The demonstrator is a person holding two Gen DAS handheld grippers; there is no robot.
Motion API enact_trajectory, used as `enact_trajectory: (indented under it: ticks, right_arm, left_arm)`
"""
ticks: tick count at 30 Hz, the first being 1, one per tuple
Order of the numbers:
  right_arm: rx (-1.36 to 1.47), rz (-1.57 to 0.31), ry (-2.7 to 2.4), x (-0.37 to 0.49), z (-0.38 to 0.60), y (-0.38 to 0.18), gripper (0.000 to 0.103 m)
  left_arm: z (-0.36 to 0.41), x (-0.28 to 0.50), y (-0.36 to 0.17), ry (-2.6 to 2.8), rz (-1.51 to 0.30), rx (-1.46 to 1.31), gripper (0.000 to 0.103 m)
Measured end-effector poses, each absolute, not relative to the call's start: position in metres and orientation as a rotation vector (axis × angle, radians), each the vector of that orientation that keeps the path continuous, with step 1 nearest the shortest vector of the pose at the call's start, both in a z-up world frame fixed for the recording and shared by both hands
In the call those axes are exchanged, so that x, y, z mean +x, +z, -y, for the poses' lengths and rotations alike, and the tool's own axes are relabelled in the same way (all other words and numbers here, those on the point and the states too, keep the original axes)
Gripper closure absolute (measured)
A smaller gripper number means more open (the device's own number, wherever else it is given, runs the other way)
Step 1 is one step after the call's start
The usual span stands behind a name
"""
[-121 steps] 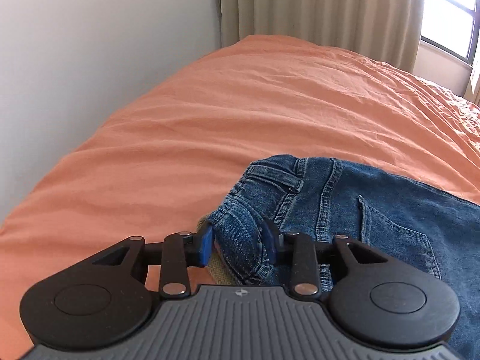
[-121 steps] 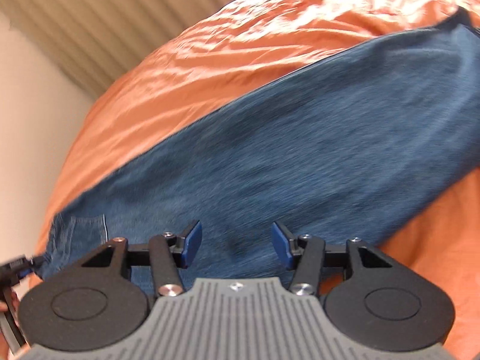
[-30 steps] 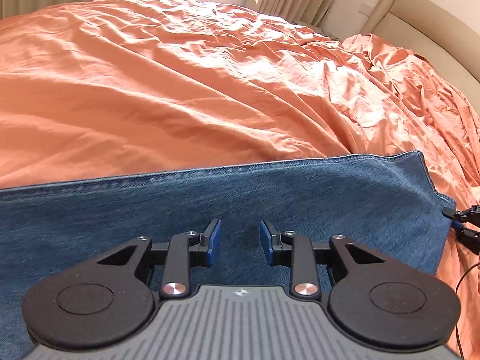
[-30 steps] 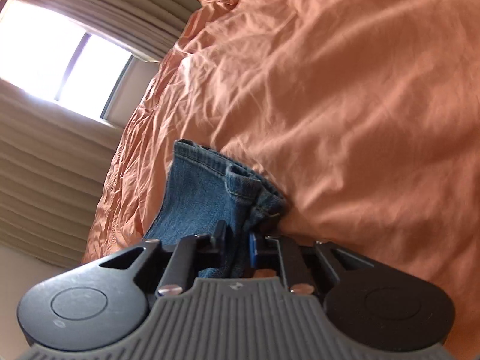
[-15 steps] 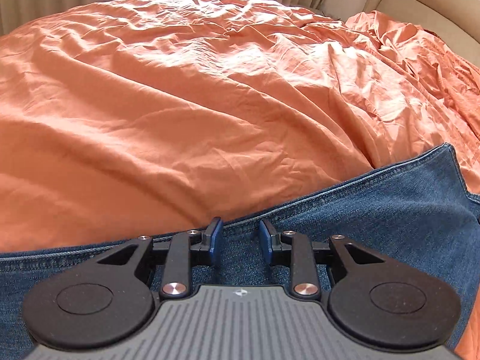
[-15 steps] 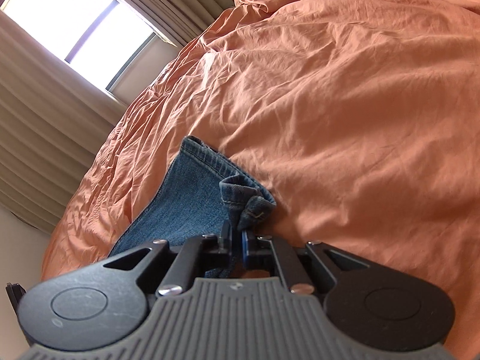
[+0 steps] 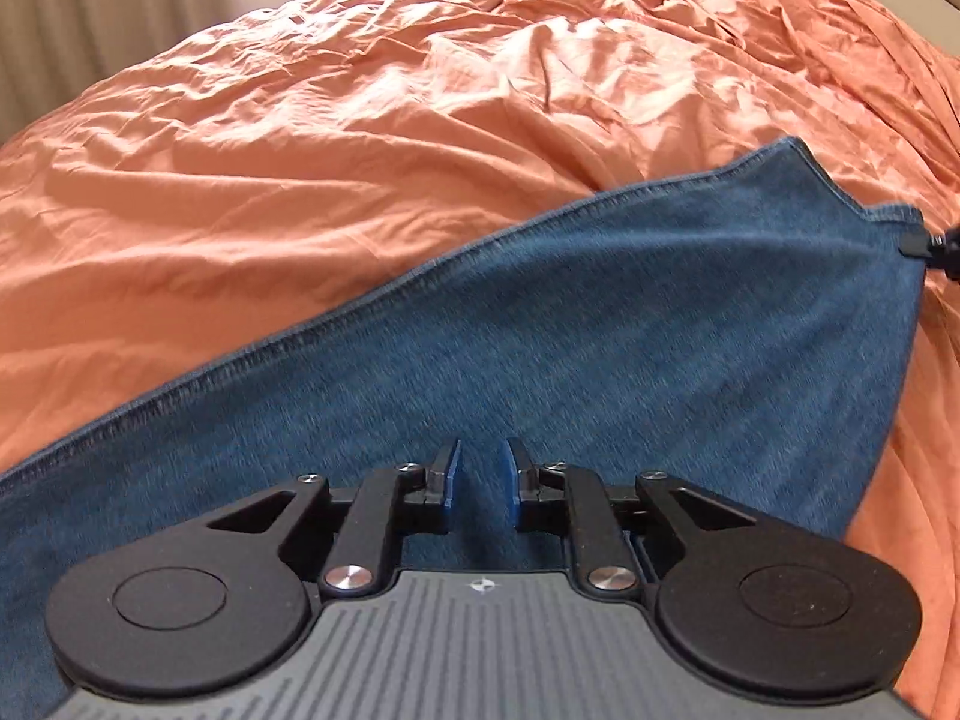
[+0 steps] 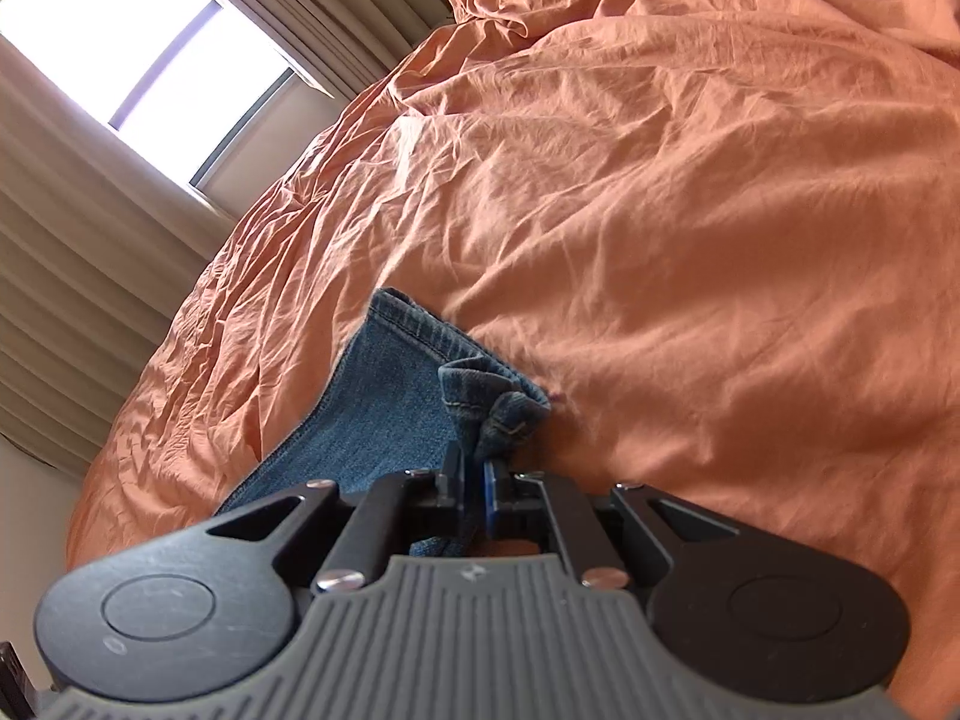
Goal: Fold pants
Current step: 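Lift the hem cuff with the right gripper toward the waistband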
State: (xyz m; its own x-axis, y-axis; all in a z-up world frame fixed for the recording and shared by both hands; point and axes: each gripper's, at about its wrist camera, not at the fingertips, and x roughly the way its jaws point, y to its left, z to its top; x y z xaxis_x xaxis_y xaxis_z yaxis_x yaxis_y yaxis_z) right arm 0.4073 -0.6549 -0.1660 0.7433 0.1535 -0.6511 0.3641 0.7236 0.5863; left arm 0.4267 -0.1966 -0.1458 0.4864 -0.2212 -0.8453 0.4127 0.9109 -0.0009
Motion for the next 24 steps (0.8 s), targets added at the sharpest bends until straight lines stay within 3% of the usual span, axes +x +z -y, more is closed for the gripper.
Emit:
enact_trajectory:
  ticks: [11, 15, 24]
  right_arm:
    - [0.577, -0.697, -0.080, 0.414, 0.616, -0.086, 0.103]
    - [0.464, -0.658, -0.032, 0.412, 0.586, -0.041, 0.103]
    - [0.272, -0.563, 0.099, 0.395, 0.487, 0.057, 0.103]
  left_arm:
    - [0.206, 0.354, -0.149, -0.432, -1.036, 0.186, 0.097]
    - [0.197, 0.338, -0.145, -0.487, -1.079, 0.116, 0.096]
    - [0.123, 0.293, -0.084, -0.480, -0.956, 0.006, 0.092]
